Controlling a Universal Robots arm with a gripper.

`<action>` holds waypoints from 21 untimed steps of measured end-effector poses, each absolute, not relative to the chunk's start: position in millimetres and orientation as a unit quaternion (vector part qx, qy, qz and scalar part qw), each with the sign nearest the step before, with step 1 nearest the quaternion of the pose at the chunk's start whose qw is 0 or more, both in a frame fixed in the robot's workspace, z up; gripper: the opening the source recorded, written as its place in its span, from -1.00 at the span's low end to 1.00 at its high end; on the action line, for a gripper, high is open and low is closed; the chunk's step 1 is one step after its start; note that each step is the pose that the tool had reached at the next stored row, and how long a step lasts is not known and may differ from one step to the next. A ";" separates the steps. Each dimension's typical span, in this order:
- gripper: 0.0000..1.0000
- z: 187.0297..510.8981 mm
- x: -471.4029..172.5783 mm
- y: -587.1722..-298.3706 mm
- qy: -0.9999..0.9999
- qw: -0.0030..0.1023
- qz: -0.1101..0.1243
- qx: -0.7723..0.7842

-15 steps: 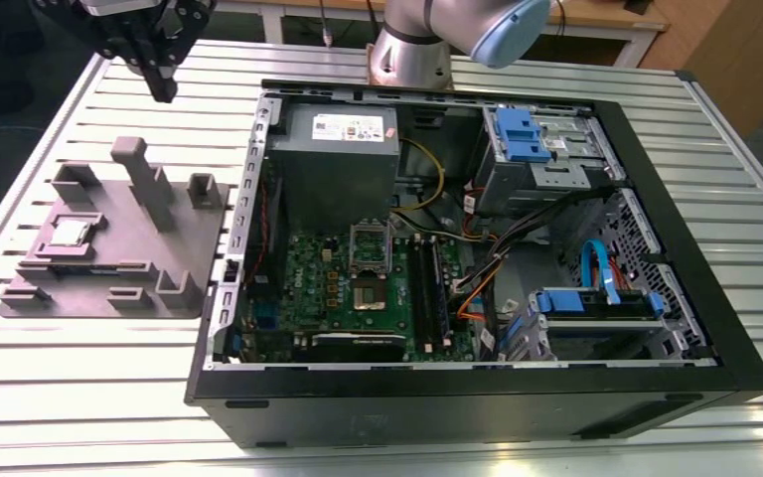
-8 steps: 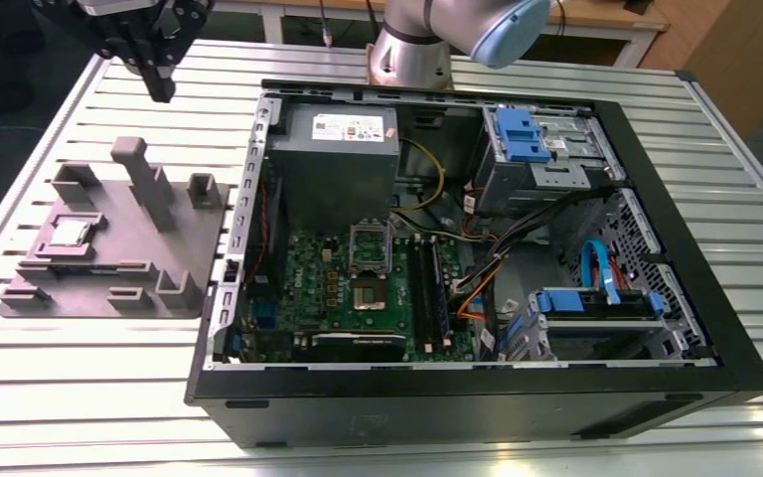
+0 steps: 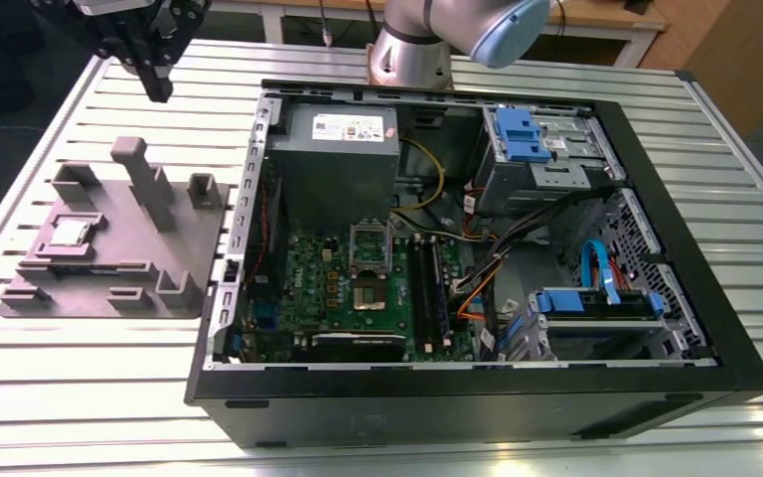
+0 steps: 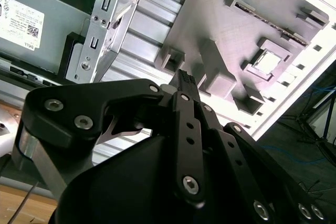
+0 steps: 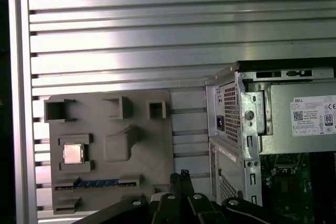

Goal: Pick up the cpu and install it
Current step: 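Reach for the cpu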

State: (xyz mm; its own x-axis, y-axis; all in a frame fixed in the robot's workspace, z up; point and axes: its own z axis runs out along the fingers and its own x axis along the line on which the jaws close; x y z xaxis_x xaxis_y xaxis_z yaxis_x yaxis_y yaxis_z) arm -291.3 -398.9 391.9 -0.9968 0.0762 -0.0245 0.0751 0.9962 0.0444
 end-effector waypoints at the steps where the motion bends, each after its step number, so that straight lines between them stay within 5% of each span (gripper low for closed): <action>1: -0.80 391.9 -291.6 -398.9 0.999 0.013 0.022 0.038; 21: -0.80 391.9 -296.2 -398.9 0.999 0.013 0.022 0.038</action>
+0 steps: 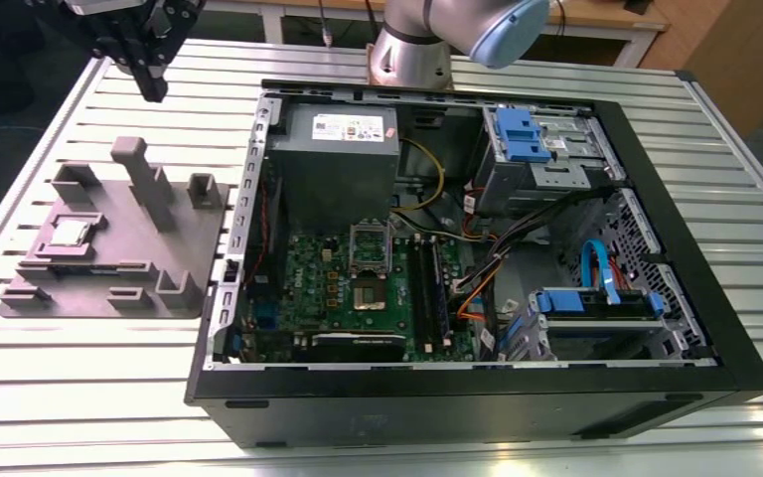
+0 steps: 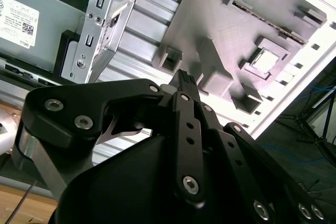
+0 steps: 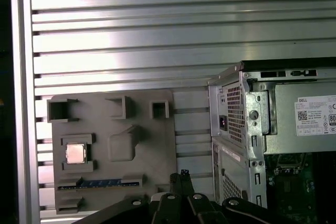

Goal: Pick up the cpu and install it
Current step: 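Reach for the cpu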

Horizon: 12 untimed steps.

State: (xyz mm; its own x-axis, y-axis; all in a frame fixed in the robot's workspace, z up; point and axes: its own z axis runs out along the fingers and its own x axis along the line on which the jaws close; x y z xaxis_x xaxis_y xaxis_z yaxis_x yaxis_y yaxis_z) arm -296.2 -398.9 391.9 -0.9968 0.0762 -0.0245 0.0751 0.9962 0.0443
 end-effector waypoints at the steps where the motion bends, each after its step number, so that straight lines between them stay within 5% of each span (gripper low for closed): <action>1: -0.80 391.9 -296.5 -398.9 0.999 0.013 0.022 0.038; 12: -0.80 391.9 -300.0 -398.9 0.999 0.013 0.022 0.038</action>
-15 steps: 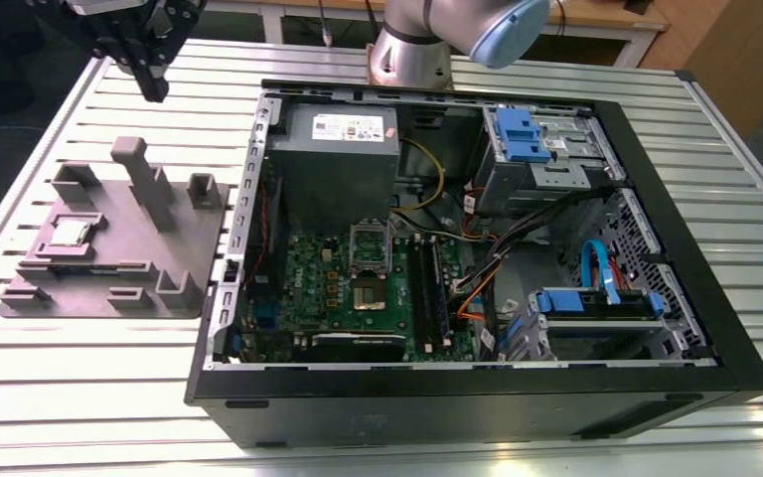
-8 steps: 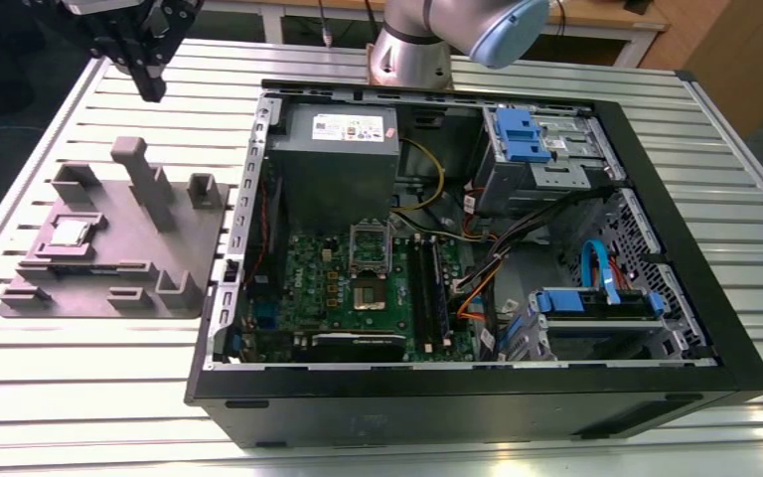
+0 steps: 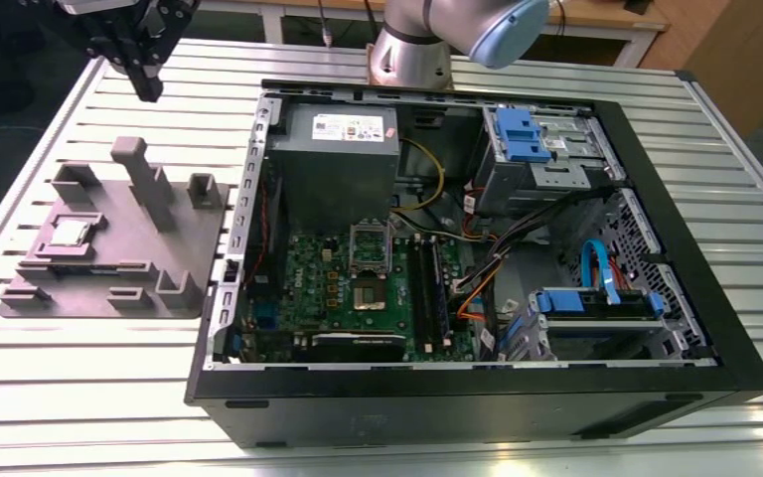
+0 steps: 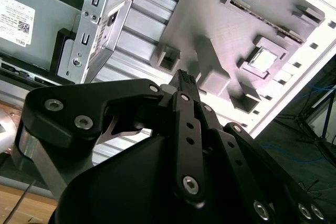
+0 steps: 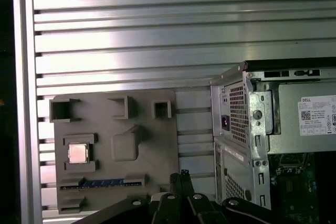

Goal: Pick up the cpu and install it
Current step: 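Reach for the cpu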

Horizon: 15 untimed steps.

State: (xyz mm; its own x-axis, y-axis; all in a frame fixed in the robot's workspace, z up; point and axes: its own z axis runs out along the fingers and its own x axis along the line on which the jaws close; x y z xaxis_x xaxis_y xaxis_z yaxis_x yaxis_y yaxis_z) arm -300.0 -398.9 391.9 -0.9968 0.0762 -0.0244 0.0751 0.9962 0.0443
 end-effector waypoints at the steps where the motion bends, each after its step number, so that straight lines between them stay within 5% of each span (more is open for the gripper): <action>1: -0.80 391.9 -300.4 -399.0 0.999 0.013 0.022 0.038; 15: -0.80 391.9 -306.7 -398.9 0.999 0.013 0.022 0.038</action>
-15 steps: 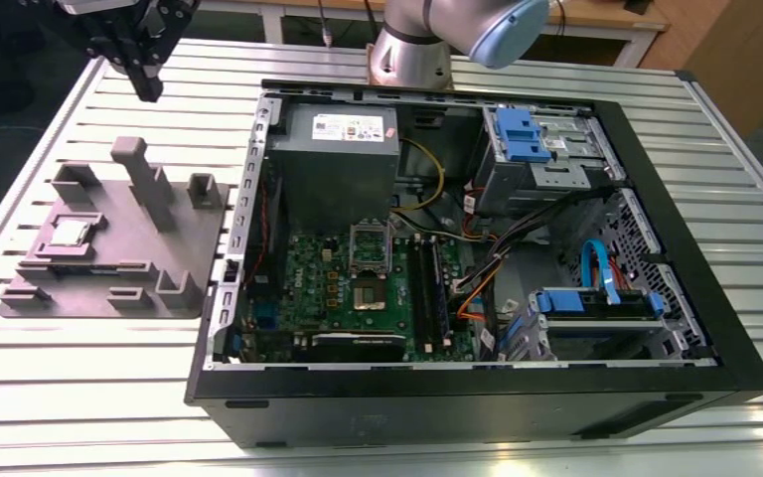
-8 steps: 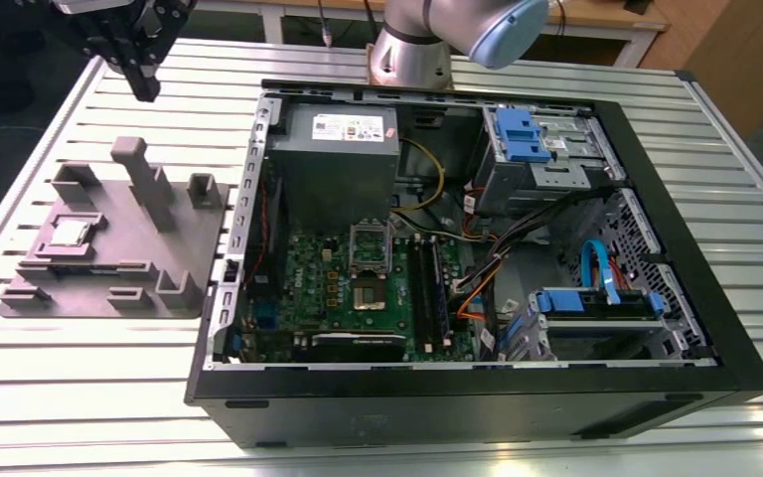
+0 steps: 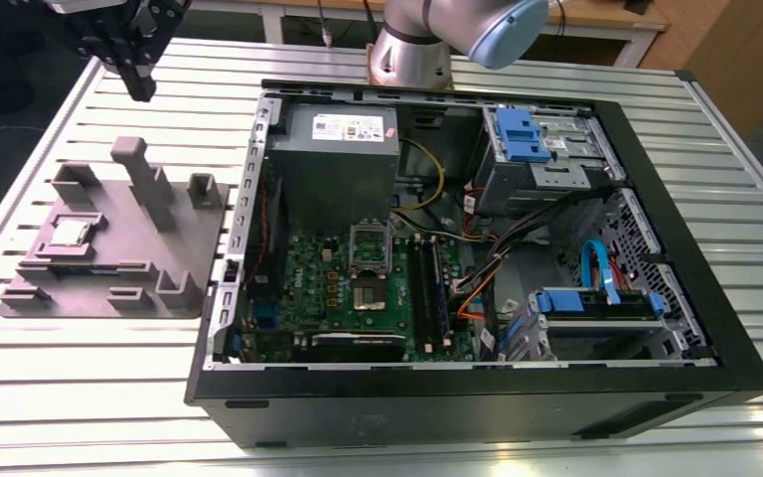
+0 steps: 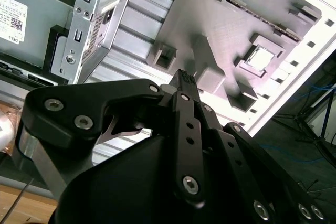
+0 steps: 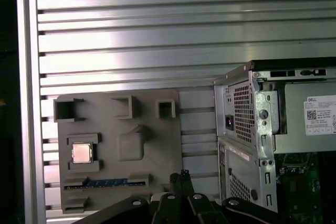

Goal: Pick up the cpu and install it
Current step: 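Reach for the cpu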

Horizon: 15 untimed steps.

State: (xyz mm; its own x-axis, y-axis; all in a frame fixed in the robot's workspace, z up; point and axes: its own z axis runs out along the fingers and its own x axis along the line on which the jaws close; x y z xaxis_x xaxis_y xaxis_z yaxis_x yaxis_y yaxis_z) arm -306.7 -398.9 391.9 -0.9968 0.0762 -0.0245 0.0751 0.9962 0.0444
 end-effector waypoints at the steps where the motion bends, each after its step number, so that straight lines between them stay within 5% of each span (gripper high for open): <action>1: -0.80 391.9 -307.2 -398.9 0.999 0.013 0.022 0.038; 15: -0.80 391.9 -312.9 -398.9 0.999 0.013 0.022 0.038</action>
